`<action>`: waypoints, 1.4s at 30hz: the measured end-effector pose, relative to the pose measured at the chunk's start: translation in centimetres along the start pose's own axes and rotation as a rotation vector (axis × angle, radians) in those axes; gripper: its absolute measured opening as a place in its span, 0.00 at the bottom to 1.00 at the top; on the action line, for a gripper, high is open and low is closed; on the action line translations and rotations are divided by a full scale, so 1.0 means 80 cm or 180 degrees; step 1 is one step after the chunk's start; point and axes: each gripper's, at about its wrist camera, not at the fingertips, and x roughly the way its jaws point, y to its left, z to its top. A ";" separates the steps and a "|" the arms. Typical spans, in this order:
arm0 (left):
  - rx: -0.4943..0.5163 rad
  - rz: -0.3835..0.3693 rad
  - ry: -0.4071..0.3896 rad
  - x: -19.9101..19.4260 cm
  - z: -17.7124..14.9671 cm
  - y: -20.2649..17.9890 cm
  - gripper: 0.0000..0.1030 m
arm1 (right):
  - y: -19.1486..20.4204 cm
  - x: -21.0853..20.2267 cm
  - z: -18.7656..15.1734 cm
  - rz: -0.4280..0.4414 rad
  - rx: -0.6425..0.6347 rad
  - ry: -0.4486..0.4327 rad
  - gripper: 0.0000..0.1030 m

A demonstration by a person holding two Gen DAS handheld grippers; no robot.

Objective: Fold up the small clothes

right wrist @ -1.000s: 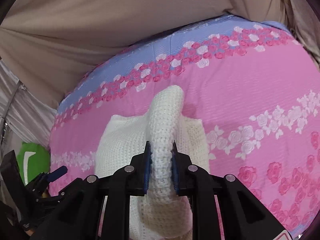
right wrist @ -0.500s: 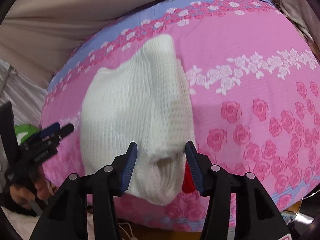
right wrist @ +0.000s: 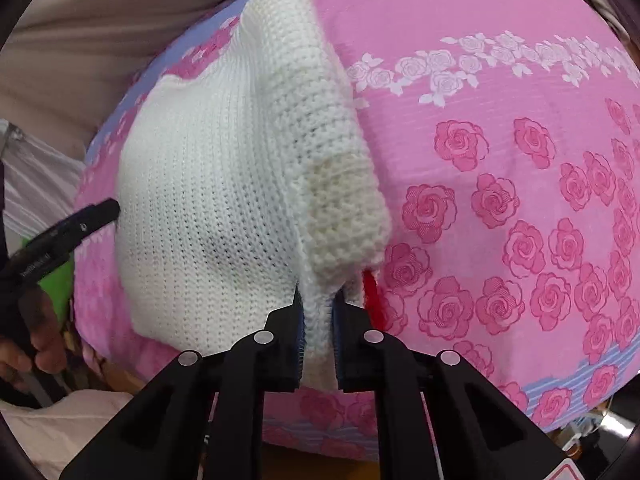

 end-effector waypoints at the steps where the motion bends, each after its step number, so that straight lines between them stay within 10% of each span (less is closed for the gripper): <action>1: -0.0044 -0.0046 -0.0015 -0.002 0.002 0.002 0.70 | 0.000 -0.019 0.005 0.0041 0.0082 -0.0114 0.24; 4: -0.0228 -0.0247 -0.0027 -0.002 0.008 0.007 0.74 | 0.004 -0.058 0.027 -0.0027 0.0042 -0.0448 0.58; 7: -0.0302 -0.0369 0.0021 0.005 0.017 0.002 0.75 | 0.018 -0.052 0.064 -0.0112 -0.0151 -0.0538 0.67; 10: -0.0283 -0.0352 0.0011 0.006 0.024 -0.008 0.75 | 0.030 0.001 0.098 -0.0119 -0.0271 -0.0356 0.65; 12: -0.0255 -0.0347 -0.0042 0.000 0.028 -0.013 0.75 | 0.045 0.014 0.115 -0.0005 -0.0287 -0.0233 0.15; 17: -0.0255 -0.0281 -0.0115 -0.002 0.030 -0.014 0.75 | 0.088 -0.041 0.123 0.0132 -0.0646 -0.0742 0.17; 20: -0.0295 -0.0263 0.0026 0.015 0.024 -0.017 0.75 | 0.036 0.027 0.125 -0.0435 -0.0561 -0.0254 0.19; 22: -0.0294 -0.0262 0.0091 0.020 0.019 -0.019 0.75 | 0.009 0.029 0.118 -0.0219 -0.0279 -0.0241 0.23; 29: -0.0523 -0.0340 0.0242 0.044 0.006 -0.010 0.81 | 0.015 0.005 0.097 -0.0287 -0.0352 -0.0221 0.68; 38: -0.1180 -0.0842 0.0589 0.095 0.000 0.019 0.87 | -0.014 0.061 0.082 0.0320 0.0262 0.0162 0.71; 42: -0.1002 -0.0889 0.0636 0.081 0.015 0.002 0.54 | -0.008 0.056 0.085 0.0465 0.0251 0.0174 0.44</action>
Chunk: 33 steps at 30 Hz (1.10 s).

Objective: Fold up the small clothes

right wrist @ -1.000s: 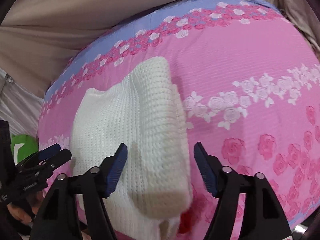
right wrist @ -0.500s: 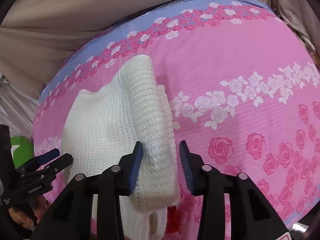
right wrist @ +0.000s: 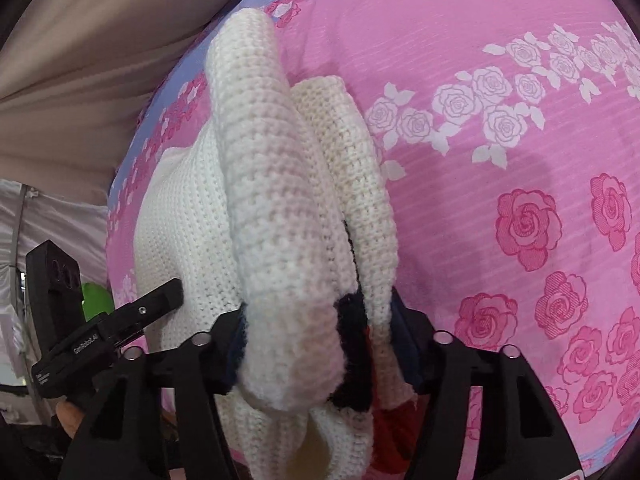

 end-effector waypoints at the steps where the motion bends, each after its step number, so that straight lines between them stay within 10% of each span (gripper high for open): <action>1: 0.0054 0.0005 0.0012 -0.006 0.001 -0.007 0.48 | 0.004 -0.004 0.002 0.0030 0.0006 -0.0024 0.38; 11: 0.0434 -0.0683 -0.0477 -0.099 0.012 -0.084 0.40 | 0.033 -0.152 0.002 0.0103 -0.0370 -0.0880 0.32; 18: 0.0583 0.0189 -0.0352 0.003 -0.008 -0.076 0.63 | -0.058 -0.077 0.018 -0.0457 -0.0079 -0.0458 0.40; 25: 0.0276 0.0013 -0.0240 0.035 0.001 -0.070 0.88 | -0.073 -0.058 0.012 -0.0212 0.0072 -0.0427 0.66; 30: 0.0336 -0.0201 -0.0093 0.013 0.018 -0.088 0.41 | -0.065 -0.068 0.014 0.0071 0.0260 -0.0526 0.38; 33: 0.0448 -0.0431 -0.0187 -0.036 0.024 -0.104 0.37 | -0.021 -0.112 0.015 0.0113 -0.0011 -0.0752 0.35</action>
